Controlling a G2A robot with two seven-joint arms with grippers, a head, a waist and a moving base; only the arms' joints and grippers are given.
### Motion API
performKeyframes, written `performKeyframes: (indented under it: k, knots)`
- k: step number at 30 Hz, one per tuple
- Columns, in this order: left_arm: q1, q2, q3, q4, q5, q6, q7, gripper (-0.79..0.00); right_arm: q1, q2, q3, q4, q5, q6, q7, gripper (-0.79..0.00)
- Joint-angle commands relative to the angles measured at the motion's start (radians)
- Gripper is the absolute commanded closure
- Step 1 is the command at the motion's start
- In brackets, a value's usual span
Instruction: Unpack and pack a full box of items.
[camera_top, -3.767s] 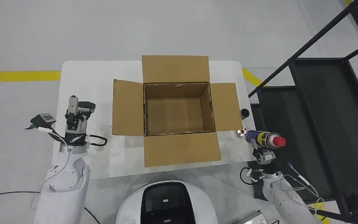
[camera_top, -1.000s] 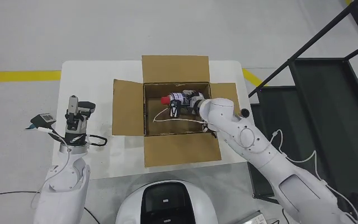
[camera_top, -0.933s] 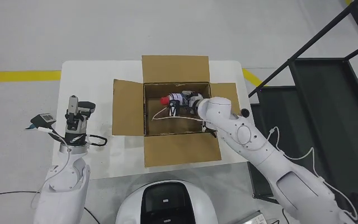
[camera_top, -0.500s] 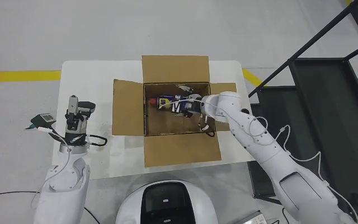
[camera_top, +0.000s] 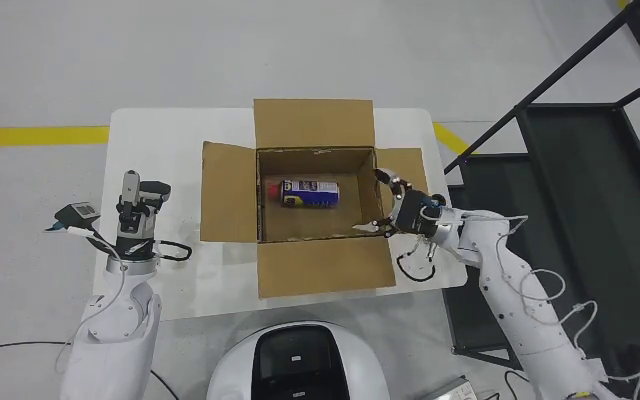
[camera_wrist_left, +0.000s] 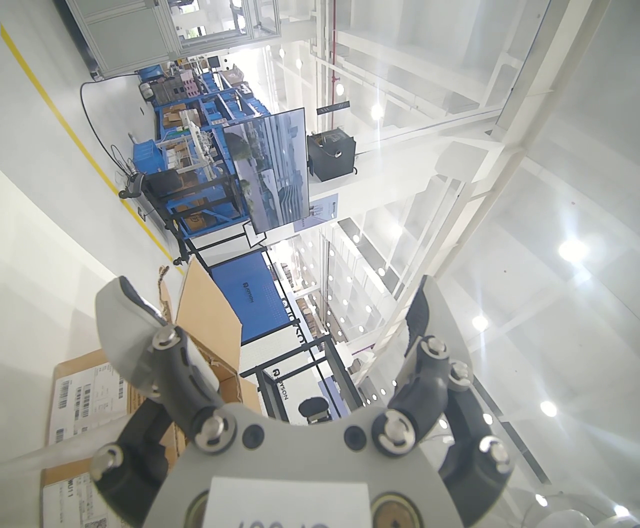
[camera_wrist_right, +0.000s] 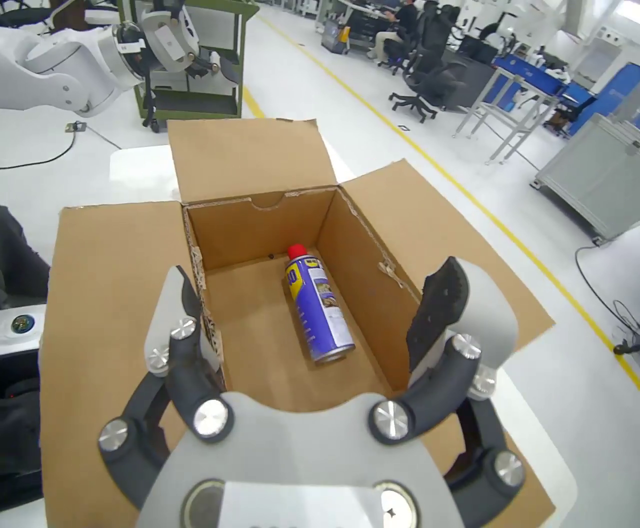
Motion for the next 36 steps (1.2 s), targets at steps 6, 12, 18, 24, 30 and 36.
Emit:
performKeyframes:
  k: [6,12,18,24,30,36]
  knots:
    - [0.000,0.000,0.000,0.000,0.000,0.000,0.000,-0.785,-0.162,0.018,0.119,0.052,-0.011,0.060,-0.157,-0.785]
    - [0.000,0.000,0.000,0.000,0.000,0.000,0.000,-0.785,-0.247,0.031,0.184,0.074,-0.051,0.080,-0.214,-0.785]
    - [0.000,0.000,0.000,0.000,0.000,0.000,0.000,-0.785,-0.250,0.031,0.186,0.074,-0.048,0.079,-0.221,-0.785]
    - [0.000,0.000,0.000,0.000,0.000,0.000,0.000,-0.785,-0.250,0.031,0.186,0.074,-0.048,0.079,-0.221,-0.785]
    - [0.000,0.000,0.000,0.000,0.000,0.000,0.000,-0.785,-0.275,0.035,0.213,0.064,-0.012,0.058,-0.212,-0.785]
    - [0.000,0.000,0.000,0.000,0.000,0.000,0.000,-0.785,-0.317,0.052,0.308,0.174,0.003,0.005,-0.262,-0.785]
